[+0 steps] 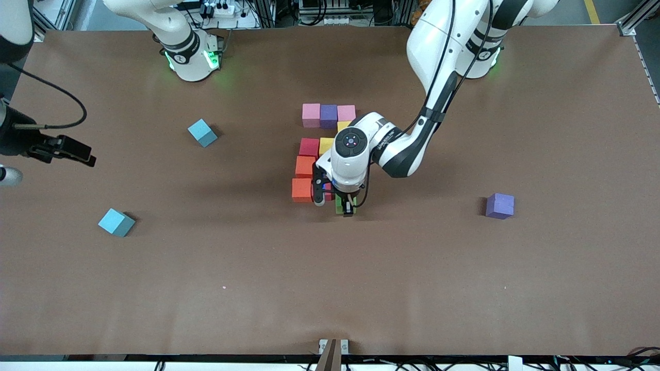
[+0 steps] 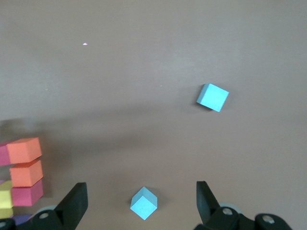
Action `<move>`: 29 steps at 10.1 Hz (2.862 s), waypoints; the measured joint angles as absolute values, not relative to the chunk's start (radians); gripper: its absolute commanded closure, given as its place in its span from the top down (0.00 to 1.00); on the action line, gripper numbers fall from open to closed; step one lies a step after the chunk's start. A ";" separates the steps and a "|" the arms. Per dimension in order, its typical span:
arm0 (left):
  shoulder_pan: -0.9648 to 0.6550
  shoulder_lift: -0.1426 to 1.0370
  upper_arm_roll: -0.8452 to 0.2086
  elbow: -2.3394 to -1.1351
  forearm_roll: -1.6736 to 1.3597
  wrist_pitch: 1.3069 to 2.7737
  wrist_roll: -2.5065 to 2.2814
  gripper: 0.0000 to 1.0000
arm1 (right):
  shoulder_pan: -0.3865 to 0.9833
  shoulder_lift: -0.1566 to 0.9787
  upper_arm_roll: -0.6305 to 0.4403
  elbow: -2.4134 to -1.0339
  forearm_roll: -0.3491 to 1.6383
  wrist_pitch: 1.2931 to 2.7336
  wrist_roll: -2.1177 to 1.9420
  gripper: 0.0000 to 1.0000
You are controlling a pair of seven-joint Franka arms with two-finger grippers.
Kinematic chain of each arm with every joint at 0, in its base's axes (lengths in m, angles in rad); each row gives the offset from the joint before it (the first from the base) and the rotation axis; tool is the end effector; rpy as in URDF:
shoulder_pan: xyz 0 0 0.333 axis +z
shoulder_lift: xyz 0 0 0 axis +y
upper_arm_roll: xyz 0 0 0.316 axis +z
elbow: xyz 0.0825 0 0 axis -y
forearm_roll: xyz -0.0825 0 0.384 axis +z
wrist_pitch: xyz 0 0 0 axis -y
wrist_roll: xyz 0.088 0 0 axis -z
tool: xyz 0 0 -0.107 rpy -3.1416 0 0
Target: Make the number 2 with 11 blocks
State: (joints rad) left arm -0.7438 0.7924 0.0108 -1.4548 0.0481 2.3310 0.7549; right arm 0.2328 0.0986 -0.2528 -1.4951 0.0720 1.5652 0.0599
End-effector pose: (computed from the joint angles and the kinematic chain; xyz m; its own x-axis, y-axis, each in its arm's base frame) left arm 0.5426 -0.4894 0.2209 0.0463 -0.9985 0.0294 -0.9948 -0.0488 -0.0897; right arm 0.5832 0.0035 0.6054 0.9965 -0.0788 -0.0282 -0.0800 -0.9957 -0.0457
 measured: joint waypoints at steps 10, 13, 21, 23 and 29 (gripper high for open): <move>-0.756 0.803 -0.020 -1.543 0.048 2.393 0.756 0.00 | 0.057 -0.005 -0.042 -1.656 0.010 1.689 -0.080 1.00; -0.768 0.803 -0.022 -1.545 0.048 2.395 0.756 0.99 | 0.052 -0.006 -0.044 -1.632 0.010 1.680 -0.091 1.00; -0.769 0.734 -0.022 -1.548 0.048 2.431 0.748 1.00 | 0.010 -0.010 -0.048 -1.517 0.010 1.568 -0.084 1.00; -0.768 0.629 -0.021 -1.597 0.048 2.413 0.699 1.00 | 0.007 -0.010 -0.046 -1.516 0.010 1.549 -0.084 1.00; -0.684 0.391 0.018 -1.614 0.047 2.193 0.234 1.00 | 0.007 -0.010 -0.046 -1.515 0.010 1.532 -0.084 1.00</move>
